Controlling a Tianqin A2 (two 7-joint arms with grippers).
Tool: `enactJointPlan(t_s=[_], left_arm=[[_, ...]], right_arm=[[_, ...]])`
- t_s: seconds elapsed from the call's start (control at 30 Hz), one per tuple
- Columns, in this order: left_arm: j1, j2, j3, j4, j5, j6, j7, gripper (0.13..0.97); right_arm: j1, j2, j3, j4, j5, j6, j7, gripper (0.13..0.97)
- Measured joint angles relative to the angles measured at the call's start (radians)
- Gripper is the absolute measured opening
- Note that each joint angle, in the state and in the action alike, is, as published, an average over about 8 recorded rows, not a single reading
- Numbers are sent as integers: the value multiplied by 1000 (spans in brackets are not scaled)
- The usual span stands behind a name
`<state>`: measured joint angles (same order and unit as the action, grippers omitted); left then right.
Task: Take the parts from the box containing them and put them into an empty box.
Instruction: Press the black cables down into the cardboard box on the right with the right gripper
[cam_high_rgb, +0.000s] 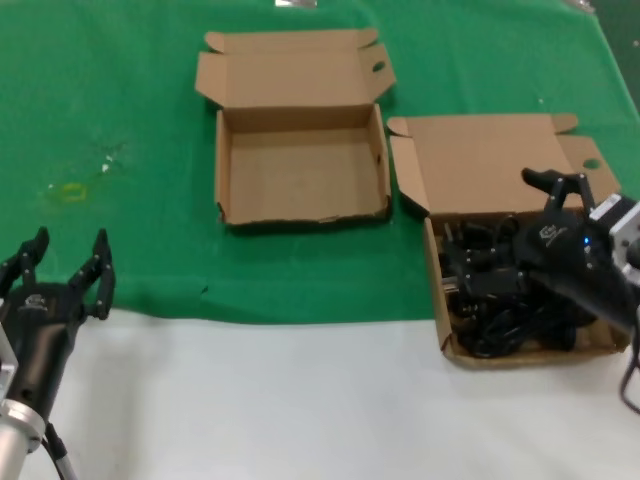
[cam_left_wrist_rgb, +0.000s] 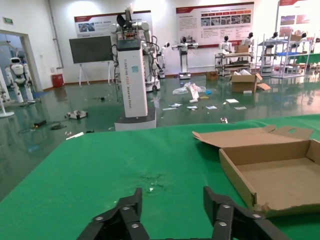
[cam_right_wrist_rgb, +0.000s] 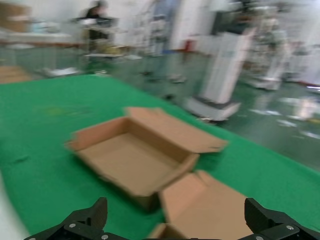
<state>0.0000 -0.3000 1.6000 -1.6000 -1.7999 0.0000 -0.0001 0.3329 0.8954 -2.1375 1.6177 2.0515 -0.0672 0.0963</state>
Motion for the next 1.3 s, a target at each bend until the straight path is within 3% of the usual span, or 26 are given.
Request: enactJointPlan(t_s=[0.2, 0.33, 0.47, 0.6, 0.83, 1.3], left_arm=[[0, 0, 0, 0, 0, 0, 0, 403], [0, 0, 0, 0, 0, 0, 0, 403], [0, 0, 0, 0, 0, 0, 0, 324], [0, 0, 0, 0, 0, 0, 0, 245], [0, 0, 0, 0, 0, 0, 0, 182], [0, 0, 0, 0, 0, 0, 0, 144]], right_arm=[[207, 135, -136, -15, -57, -263, 88, 966], [370, 179, -244, -52, -95, -442, 102, 966], [522, 183, -337, -117, -152, -627, 88, 966], [625, 142, -364, -210, -233, -805, 50, 966], [733, 14, -328, -420, -387, -1023, -88, 966], [862, -220, -249, -821, -589, -1138, -351, 963]])
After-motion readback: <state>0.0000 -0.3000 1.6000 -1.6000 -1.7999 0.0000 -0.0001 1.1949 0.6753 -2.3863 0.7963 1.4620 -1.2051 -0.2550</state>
